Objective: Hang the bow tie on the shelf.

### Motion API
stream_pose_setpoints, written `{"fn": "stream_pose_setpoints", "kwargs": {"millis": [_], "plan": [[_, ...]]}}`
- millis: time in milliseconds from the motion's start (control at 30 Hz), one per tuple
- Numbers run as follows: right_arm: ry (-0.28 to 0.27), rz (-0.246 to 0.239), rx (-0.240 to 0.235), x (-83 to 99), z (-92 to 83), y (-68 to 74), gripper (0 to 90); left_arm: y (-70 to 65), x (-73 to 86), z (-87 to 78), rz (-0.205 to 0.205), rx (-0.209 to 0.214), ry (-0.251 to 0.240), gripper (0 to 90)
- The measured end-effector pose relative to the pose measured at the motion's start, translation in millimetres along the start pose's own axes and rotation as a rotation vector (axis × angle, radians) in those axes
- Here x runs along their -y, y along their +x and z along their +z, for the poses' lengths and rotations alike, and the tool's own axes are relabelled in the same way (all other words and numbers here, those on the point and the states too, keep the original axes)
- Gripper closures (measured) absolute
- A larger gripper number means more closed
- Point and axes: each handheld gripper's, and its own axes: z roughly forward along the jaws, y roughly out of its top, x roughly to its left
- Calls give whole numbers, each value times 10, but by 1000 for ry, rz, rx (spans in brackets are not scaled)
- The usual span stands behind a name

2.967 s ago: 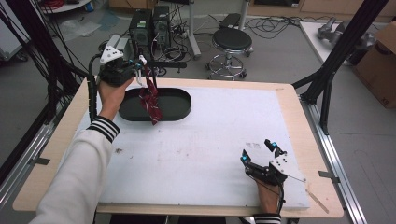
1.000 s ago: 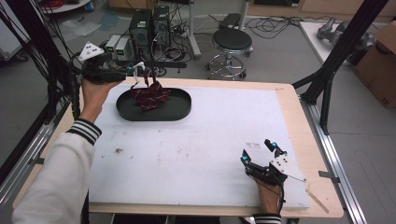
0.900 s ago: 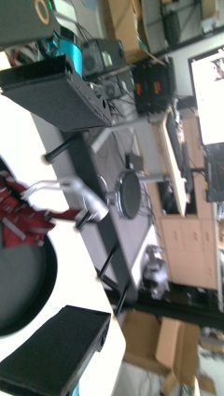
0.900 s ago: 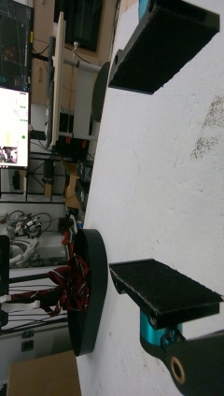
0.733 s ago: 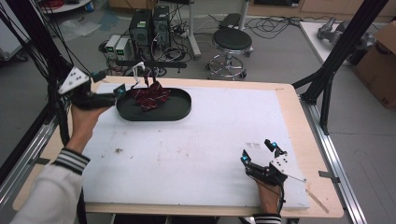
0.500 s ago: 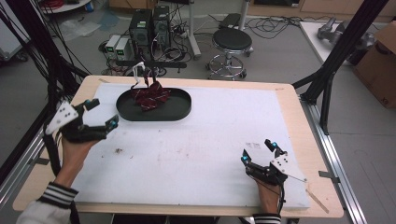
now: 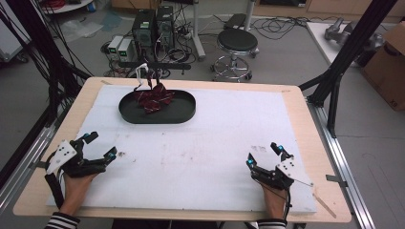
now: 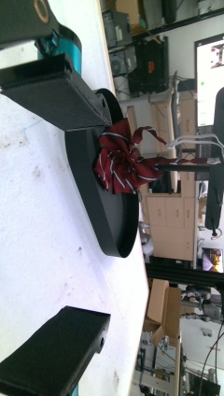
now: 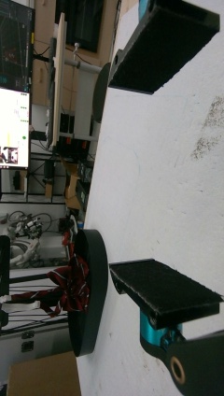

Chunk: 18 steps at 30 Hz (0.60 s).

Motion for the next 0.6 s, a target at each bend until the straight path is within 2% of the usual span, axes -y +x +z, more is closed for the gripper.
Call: {"fn": "stream_pose_setpoints", "kwargs": {"millis": [100,167,600], "plan": [[-1,2,0,1,1,-4,93,1,33,-21,9,-8,-13,69],[-1,0,0,0,1,-4,94,6,82,-21,11,-18,-2,69],[-3,-7,-2,0,2,-1,94,-8,87,-25,20,-43,-9,69]]}}
